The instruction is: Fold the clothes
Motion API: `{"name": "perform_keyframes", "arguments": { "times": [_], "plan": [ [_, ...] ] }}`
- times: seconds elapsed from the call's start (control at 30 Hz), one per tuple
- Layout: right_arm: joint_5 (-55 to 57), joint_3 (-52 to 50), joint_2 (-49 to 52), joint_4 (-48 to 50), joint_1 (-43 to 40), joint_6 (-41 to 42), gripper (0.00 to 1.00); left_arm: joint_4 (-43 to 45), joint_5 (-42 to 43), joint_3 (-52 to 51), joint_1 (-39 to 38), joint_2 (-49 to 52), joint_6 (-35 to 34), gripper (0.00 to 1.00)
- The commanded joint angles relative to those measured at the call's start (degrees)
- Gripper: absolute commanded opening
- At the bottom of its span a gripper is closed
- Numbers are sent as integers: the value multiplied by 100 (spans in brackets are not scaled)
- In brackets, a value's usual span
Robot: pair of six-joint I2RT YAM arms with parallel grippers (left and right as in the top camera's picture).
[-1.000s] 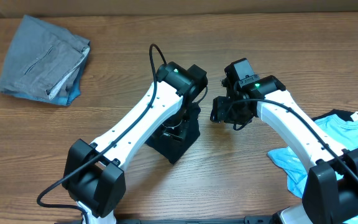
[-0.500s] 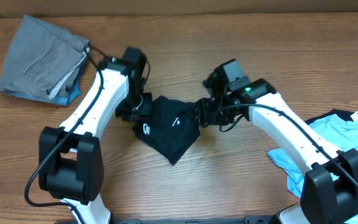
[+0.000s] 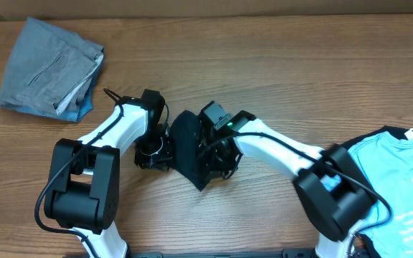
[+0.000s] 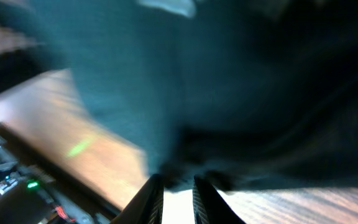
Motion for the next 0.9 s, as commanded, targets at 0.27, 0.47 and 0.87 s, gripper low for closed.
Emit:
{"name": "perform_keyframes", "arguments": {
  "times": [0.27, 0.47, 0.87],
  "plan": [
    [157, 50, -243, -863, -645, 157, 27, -715, 726, 1521, 564, -61, 654, 28],
    [280, 55, -1172, -623, -1001, 280, 41, 116, 896, 1392, 575, -26, 597, 77],
    [260, -20, -372, -57, -1023, 946, 33, 1241, 1727, 293, 564, -22, 557, 86]
  ]
}}
